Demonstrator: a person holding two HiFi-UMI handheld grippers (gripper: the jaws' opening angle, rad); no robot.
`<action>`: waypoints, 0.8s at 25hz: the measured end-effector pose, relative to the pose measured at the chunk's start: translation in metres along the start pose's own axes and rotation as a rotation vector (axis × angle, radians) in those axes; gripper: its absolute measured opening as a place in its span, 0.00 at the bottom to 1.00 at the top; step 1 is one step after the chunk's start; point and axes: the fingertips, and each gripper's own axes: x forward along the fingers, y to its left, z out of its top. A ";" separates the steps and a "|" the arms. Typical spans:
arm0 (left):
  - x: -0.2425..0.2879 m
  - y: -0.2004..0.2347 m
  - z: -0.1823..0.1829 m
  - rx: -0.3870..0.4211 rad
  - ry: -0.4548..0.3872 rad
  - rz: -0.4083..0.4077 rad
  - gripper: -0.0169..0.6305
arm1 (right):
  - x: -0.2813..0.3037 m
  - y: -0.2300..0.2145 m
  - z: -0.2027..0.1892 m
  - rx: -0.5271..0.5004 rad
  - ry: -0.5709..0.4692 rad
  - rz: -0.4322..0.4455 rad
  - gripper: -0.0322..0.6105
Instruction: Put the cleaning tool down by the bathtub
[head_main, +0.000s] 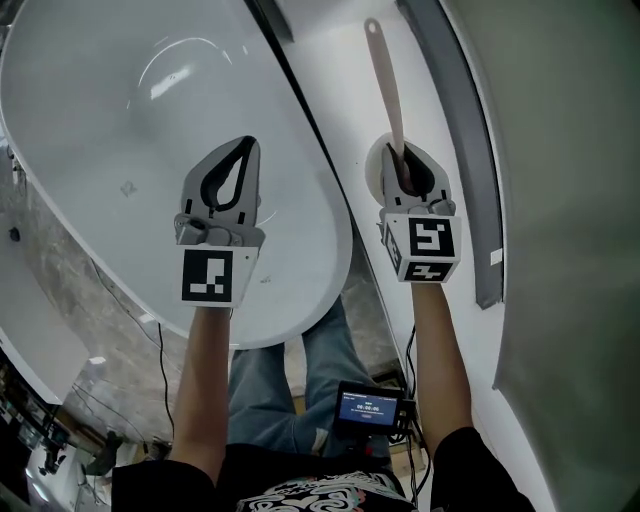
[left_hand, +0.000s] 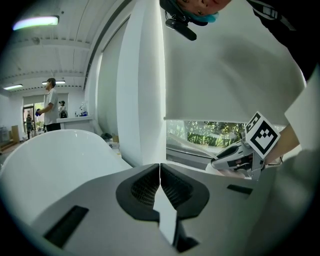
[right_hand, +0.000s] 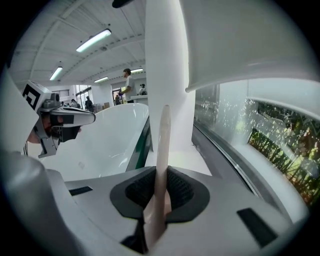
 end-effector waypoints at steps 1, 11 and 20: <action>0.002 -0.001 -0.004 -0.002 0.001 -0.001 0.05 | 0.005 -0.002 -0.006 0.001 0.007 -0.004 0.16; 0.022 -0.013 -0.036 0.010 0.028 -0.021 0.05 | 0.050 -0.018 -0.042 -0.011 0.078 -0.014 0.16; 0.051 -0.009 -0.045 0.029 0.034 -0.025 0.05 | 0.079 -0.039 -0.053 -0.017 0.119 -0.036 0.16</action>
